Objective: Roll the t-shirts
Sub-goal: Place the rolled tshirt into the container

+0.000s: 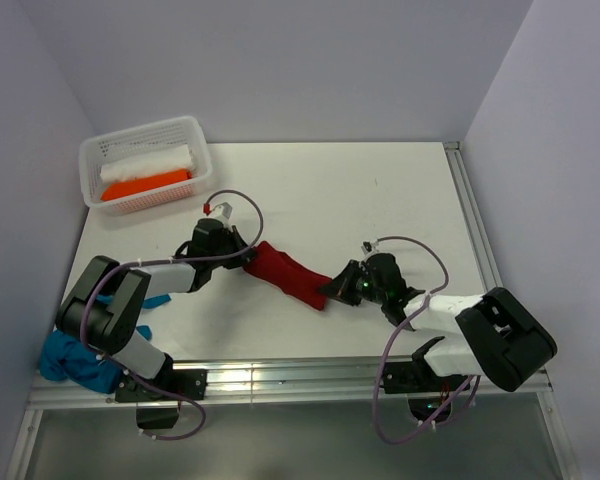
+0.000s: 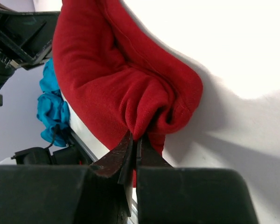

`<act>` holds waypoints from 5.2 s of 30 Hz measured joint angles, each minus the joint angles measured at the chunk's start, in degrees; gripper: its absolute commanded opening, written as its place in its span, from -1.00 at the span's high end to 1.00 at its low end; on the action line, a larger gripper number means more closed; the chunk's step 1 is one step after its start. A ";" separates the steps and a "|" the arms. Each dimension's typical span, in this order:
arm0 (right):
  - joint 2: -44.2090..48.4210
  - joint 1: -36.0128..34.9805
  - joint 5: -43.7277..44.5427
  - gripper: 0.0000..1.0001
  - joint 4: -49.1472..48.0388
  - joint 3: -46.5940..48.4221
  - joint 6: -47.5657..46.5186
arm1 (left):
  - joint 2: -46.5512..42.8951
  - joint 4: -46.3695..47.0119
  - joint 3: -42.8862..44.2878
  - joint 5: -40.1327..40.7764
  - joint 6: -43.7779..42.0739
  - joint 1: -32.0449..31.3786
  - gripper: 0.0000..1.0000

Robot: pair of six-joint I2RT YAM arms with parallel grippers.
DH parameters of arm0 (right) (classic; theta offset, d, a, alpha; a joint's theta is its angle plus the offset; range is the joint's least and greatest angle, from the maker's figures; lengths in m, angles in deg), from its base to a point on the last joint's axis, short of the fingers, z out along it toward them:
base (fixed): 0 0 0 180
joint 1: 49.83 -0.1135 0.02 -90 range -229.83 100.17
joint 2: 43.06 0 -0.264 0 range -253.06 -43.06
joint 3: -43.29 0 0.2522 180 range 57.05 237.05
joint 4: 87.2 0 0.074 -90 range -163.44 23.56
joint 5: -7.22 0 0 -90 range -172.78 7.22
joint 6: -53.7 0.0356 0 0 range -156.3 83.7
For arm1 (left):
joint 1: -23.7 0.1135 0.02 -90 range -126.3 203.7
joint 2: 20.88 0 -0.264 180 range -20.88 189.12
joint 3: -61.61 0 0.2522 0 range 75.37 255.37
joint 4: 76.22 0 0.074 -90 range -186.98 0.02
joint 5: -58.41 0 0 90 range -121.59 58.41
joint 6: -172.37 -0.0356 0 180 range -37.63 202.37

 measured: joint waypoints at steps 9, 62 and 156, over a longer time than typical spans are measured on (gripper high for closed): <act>-1.29 0.00 -1.03 1.00 11.69 12.26 -6.29 | -8.68 -10.08 -1.11 8.11 0.85 -0.24 0.99; -61.11 1.16 -20.26 1.00 18.14 102.01 -11.02 | 25.59 -18.58 47.50 0.90 -1.81 25.75 0.99; -55.28 1.38 -7.87 0.37 41.94 91.60 -23.56 | 4.44 -17.16 22.64 8.74 -5.01 26.05 0.16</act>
